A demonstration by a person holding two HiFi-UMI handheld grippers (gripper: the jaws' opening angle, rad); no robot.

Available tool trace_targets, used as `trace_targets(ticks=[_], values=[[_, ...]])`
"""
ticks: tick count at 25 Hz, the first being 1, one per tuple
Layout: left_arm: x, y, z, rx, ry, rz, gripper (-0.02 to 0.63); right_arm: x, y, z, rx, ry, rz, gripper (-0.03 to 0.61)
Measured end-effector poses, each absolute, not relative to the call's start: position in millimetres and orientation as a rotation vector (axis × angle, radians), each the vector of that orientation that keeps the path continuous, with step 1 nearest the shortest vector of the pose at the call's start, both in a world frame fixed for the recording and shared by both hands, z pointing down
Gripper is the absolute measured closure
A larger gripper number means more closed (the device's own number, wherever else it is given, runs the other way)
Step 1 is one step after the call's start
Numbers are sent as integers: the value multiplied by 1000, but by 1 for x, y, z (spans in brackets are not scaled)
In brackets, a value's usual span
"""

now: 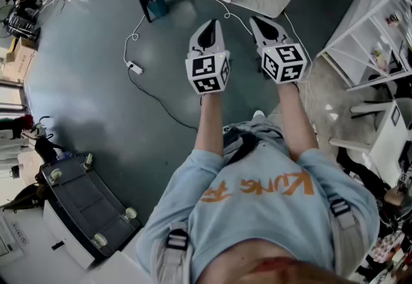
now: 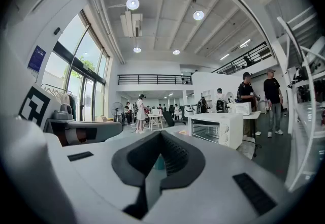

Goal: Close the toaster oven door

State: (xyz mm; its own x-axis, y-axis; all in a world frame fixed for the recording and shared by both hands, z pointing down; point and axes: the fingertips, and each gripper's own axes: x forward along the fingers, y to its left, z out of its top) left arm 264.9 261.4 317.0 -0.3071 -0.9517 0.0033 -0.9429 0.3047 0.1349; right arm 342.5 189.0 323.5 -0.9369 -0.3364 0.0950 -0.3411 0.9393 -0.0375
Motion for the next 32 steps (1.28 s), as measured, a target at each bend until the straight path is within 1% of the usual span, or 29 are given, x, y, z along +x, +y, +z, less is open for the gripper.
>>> trace_targets(ticks=[6, 11, 21, 29, 32], values=[[258, 267, 323, 1783, -2466, -165, 612, 335, 200, 322, 476, -3039, 77, 581], [257, 270, 331, 1777, -2450, -167, 612, 336, 196, 326, 541, -3037, 116, 581], [234, 279, 336, 1746, -2450, -213, 612, 318, 200, 333, 548, -2986, 65, 581], [229, 258, 330, 1788, -2432, -230, 612, 314, 178, 325, 589, -2981, 38, 581], [217, 249, 330, 1799, -2432, -219, 612, 301, 170, 329, 588, -2986, 45, 581]])
